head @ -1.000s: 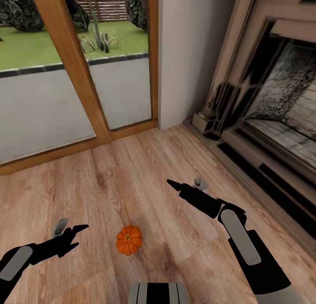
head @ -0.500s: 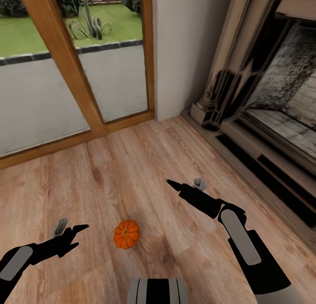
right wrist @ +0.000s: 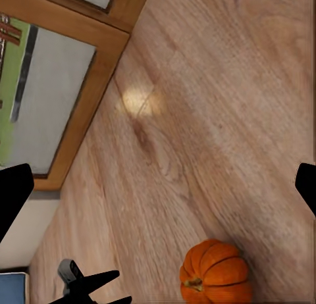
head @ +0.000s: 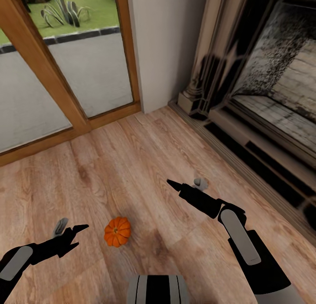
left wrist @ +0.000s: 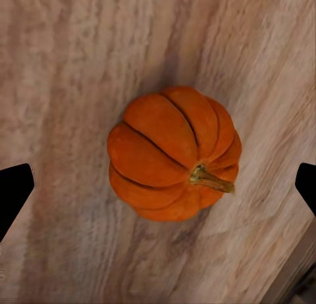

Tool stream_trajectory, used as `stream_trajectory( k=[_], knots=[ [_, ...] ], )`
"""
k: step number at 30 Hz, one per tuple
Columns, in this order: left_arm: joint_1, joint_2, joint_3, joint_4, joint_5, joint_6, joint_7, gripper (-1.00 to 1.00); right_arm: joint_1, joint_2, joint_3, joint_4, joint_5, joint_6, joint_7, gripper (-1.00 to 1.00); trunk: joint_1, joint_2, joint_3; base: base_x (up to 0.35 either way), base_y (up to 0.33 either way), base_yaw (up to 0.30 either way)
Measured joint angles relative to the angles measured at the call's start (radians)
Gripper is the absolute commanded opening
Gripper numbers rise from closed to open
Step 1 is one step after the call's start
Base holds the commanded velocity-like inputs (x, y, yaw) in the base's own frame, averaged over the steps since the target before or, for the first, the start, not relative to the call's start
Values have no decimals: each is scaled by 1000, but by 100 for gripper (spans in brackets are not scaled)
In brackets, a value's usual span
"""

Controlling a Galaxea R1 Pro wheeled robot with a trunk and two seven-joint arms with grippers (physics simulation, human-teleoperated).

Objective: Place each of the two pumpkins and all three candles from the living room inside a cabinet in the living room (use any cabinet), then make sure every cabinet is closed, and position the cauldron so it is next to a table in the living room.

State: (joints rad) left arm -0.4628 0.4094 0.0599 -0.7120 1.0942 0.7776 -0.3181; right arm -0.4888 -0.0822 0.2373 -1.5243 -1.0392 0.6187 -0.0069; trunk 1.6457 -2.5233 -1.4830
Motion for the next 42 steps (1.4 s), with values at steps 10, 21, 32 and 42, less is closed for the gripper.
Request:
stream_trajectory(
  k=[10, 21, 32, 42],
  knots=[
    [0, 0, 0, 0, 0, 0, 0, 100, 0, 0, 0, 0, -1, 0, 0, 100, 4, -2, -35, 0, 0, -182],
    [0, 1, 0, 0, -1, -11, -5, 100, 0, 0, 0, 1, 0, 0, 0, 100, 9, -5, -75, 0, 0, -98],
    [0, -1, 1, 1, -60, -32, -53, 100, 0, 0, 0, 2, 0, 0, 0, 100, 14, -7, -117, 0, 0, -1],
    [0, -1, 1, 1, -62, -32, -53, 100, 0, 0, 0, 3, -1, -1, 1, 100, 19, -10, -154, 0, 0, -153]
  ],
)
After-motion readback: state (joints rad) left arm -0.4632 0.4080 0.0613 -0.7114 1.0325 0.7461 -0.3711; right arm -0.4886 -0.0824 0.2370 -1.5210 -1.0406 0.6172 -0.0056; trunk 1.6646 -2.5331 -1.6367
